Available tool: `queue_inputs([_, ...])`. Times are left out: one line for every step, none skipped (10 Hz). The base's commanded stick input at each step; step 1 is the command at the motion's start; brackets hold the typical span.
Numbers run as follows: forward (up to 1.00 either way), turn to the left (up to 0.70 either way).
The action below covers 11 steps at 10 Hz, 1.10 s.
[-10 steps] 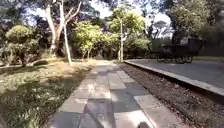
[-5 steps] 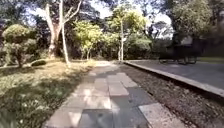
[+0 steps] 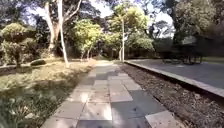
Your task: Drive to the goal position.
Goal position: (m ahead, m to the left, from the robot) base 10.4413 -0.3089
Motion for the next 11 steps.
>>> queue_inputs([0.50,0.00])
queue_inputs([0.50,0.00])
queue_inputs([0.50,0.00])
queue_inputs([0.50,0.00])
queue_inputs([0.50,0.00])
queue_inputs([0.50,0.00])
queue_inputs([0.50,0.00])
queue_inputs([0.50,0.00])
queue_inputs([0.50,0.00])
queue_inputs([0.50,0.00])
queue_inputs([0.50,0.00])
